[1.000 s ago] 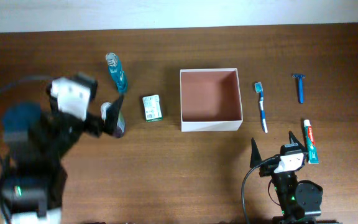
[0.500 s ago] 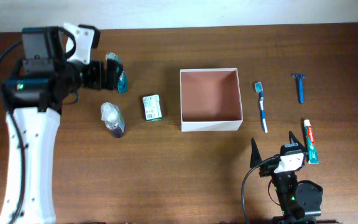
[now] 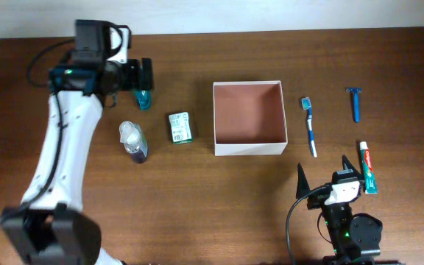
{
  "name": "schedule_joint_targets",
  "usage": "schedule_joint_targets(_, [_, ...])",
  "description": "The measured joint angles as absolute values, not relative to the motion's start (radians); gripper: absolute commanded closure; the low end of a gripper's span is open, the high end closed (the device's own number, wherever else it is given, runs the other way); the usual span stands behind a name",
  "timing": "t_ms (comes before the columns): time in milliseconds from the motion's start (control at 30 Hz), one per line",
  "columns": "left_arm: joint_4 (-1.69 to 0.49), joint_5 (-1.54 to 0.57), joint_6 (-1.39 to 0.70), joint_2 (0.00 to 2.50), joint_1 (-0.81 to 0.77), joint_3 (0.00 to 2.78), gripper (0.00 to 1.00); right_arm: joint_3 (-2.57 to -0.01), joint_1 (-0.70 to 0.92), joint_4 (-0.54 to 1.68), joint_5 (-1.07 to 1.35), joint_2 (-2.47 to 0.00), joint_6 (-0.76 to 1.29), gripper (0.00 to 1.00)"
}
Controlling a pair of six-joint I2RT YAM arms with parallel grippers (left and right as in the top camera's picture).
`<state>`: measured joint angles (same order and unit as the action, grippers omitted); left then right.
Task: Pack container
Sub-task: 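Move the left gripper over the teal Listerine bottle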
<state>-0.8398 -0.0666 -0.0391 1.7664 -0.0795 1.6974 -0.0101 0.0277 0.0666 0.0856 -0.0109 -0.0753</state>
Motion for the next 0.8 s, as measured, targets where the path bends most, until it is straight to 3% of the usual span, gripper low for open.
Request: schedule_joint_targets(800, [-0.679,0.065,-0.073,1.961,-0.079,1.698,0.01,-0.01,0.028,0.067,0.086,-0.011,-0.075,0.02])
